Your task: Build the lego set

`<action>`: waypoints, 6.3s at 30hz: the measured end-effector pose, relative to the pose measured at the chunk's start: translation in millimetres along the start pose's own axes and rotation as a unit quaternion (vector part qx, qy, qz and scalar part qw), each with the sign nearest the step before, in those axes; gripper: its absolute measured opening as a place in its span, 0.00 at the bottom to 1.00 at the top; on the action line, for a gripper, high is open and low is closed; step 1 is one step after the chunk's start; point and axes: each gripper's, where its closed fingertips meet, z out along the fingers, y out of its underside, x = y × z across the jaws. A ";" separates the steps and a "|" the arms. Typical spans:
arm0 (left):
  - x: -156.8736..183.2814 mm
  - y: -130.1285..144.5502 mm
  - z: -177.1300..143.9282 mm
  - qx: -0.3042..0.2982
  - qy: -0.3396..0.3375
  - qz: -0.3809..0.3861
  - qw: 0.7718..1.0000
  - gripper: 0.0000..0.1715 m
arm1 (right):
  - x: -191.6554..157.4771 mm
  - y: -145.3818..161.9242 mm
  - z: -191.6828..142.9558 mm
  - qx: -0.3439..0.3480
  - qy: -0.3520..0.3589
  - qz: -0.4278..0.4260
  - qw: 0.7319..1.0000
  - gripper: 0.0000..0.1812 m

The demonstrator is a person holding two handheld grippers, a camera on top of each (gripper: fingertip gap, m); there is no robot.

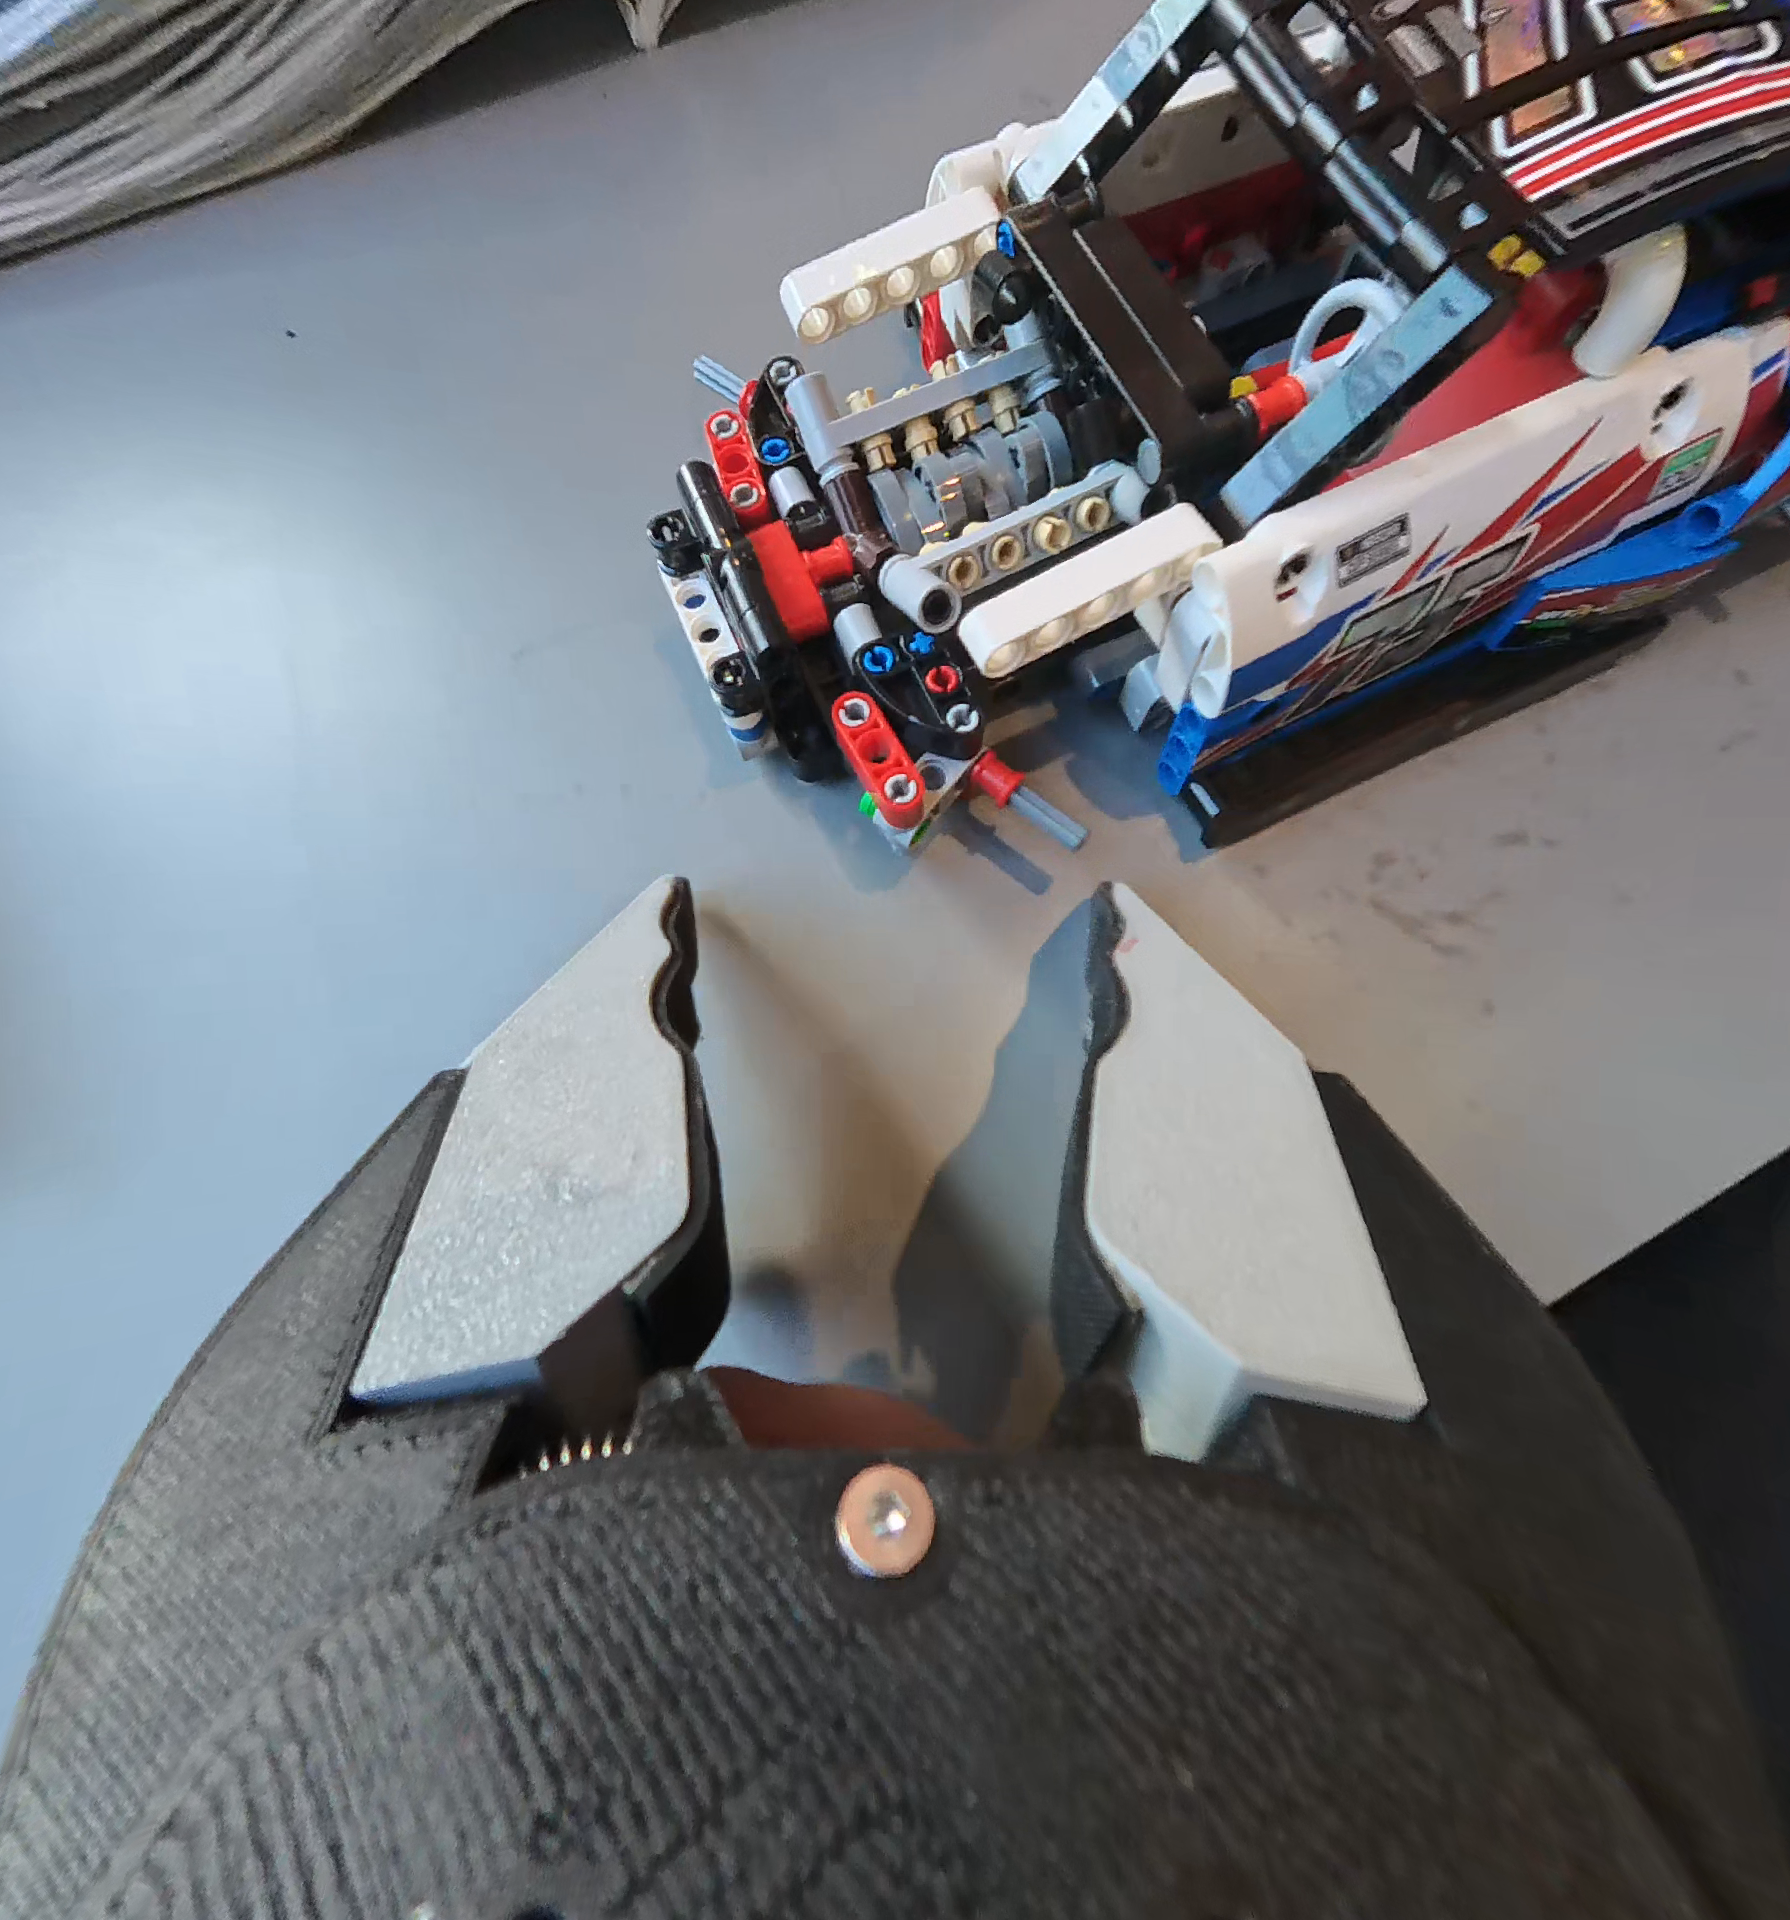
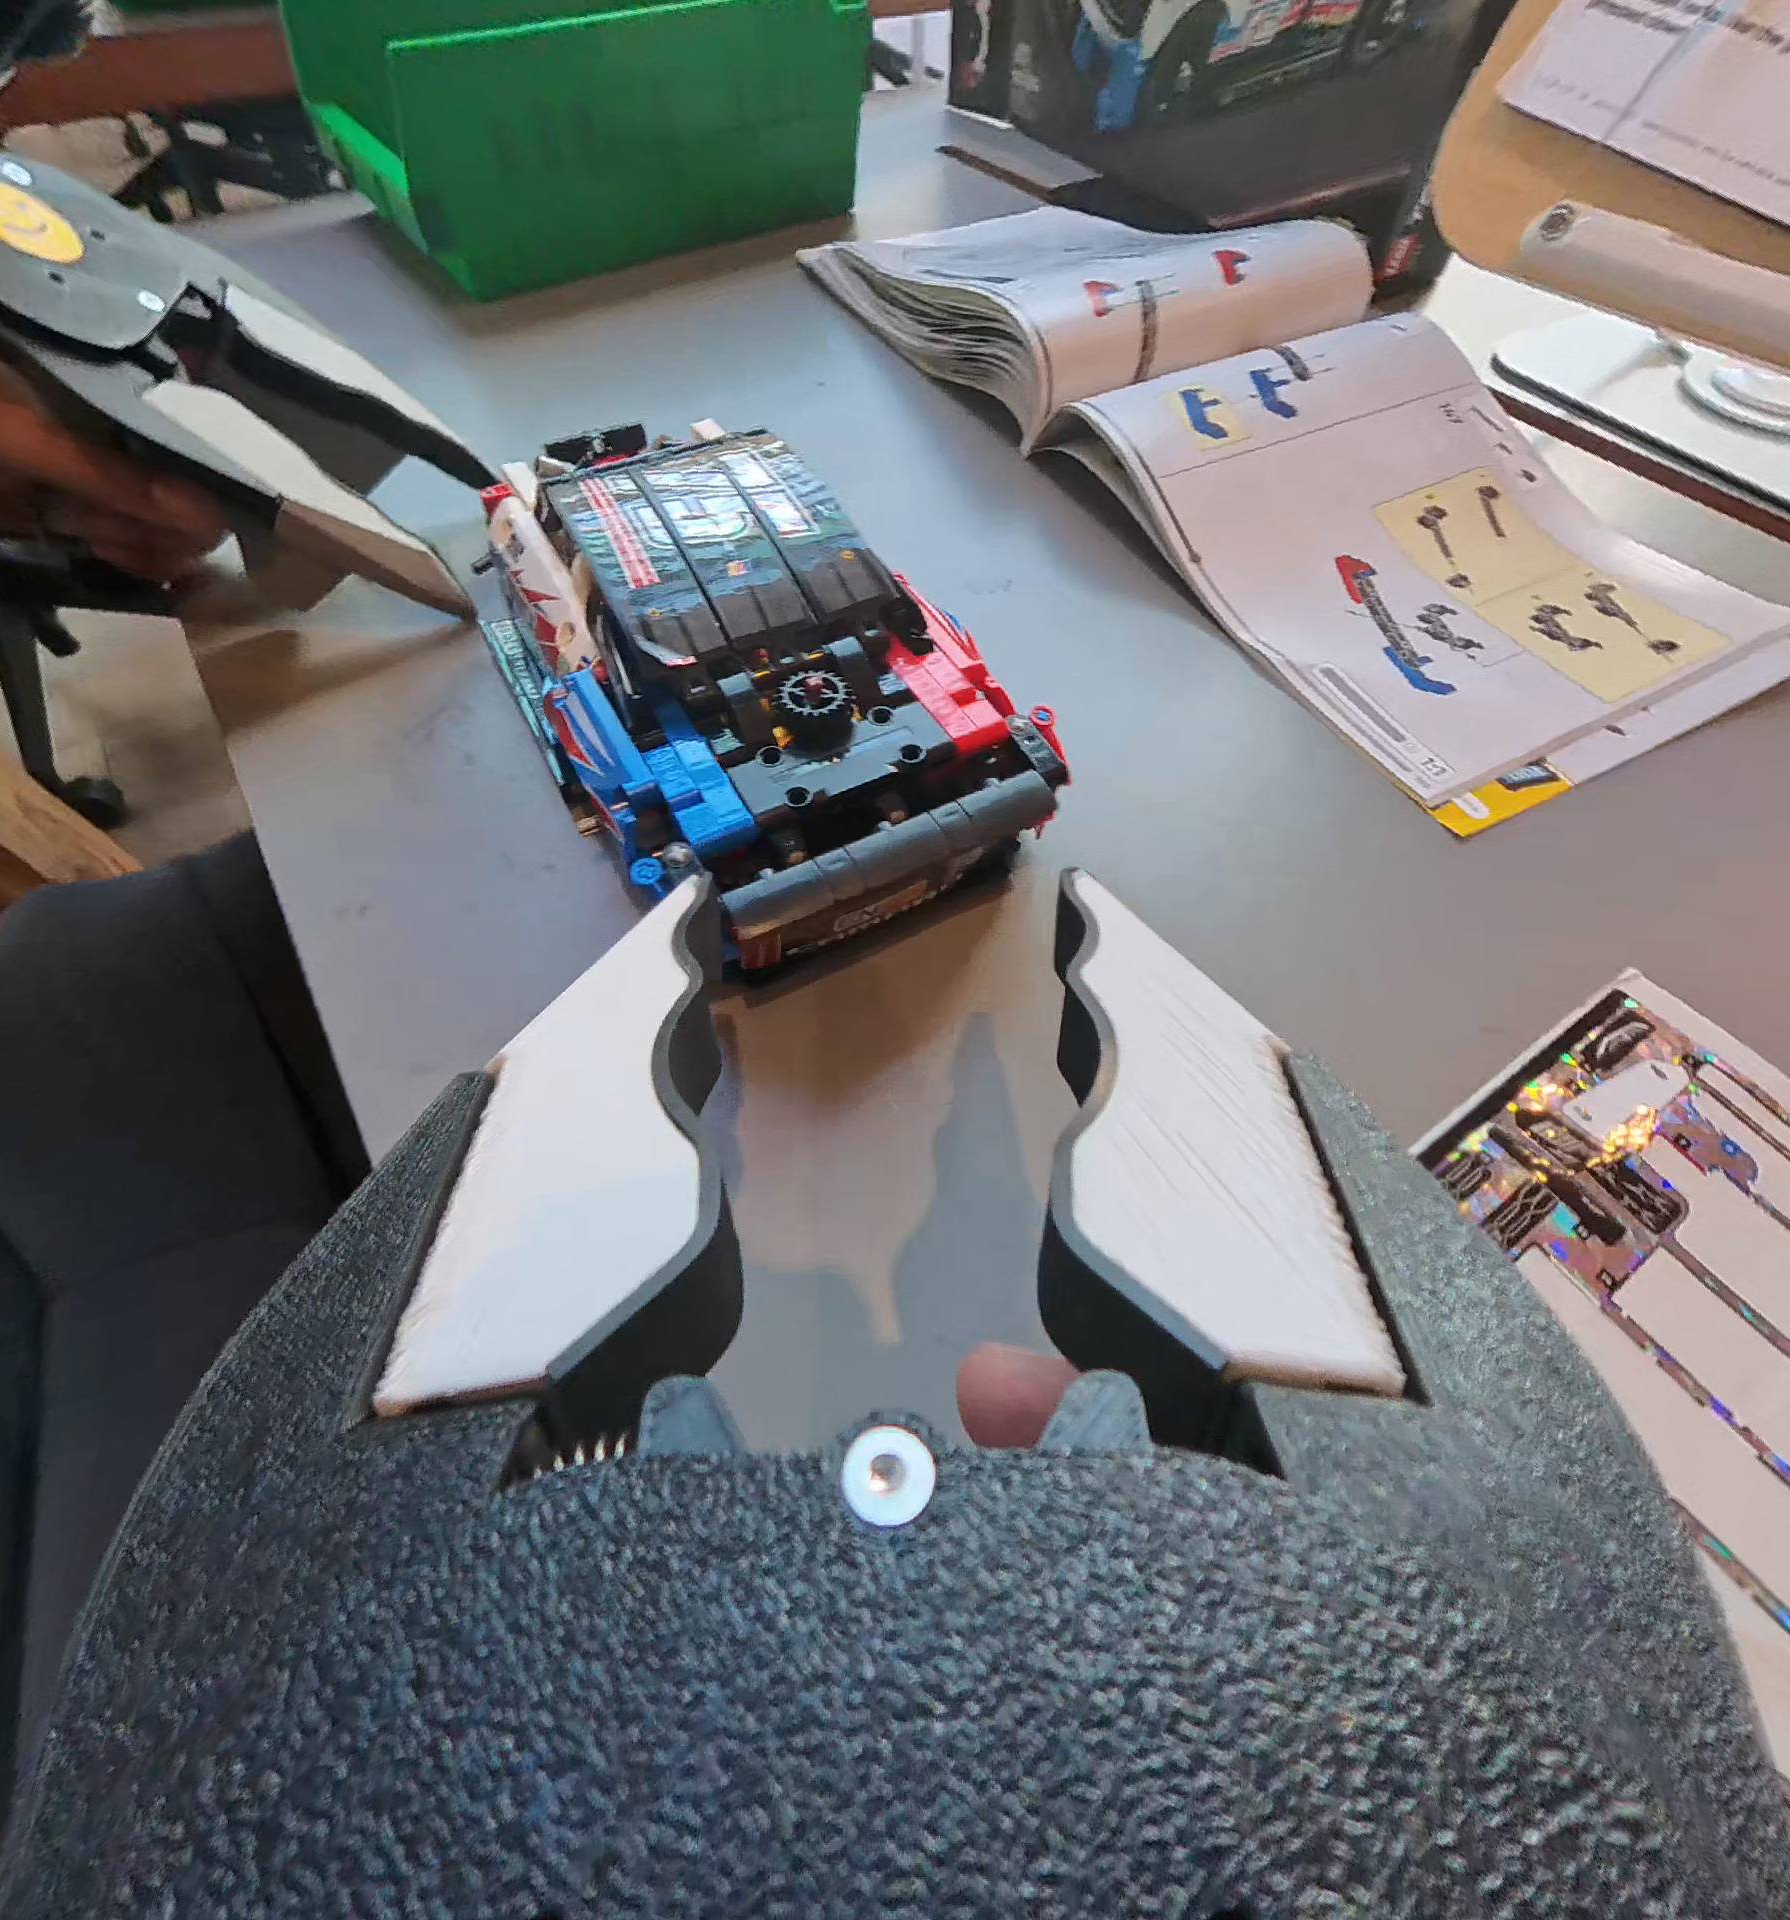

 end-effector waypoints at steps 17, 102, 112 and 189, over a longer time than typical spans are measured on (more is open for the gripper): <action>13.0 -1.7 0.9 0.003 0.026 0.013 1.000 0.55 | 8.4 20.3 13.9 0.003 0.003 0.015 1.000 0.37; -50.4 -26.6 -17.3 0.106 -0.068 -0.102 0.987 0.24 | 104.8 25.3 -50.4 0.054 0.157 0.091 0.982 0.14; -49.9 -25.7 -14.0 0.097 -0.063 -0.109 0.987 0.24 | 106.0 12.8 -62.8 0.138 0.177 0.092 0.970 0.10; -118.9 -87.2 -45.0 0.326 -0.095 -0.081 0.937 0.14 | 67.3 -72.3 92.9 0.141 -0.074 -0.111 0.981 0.17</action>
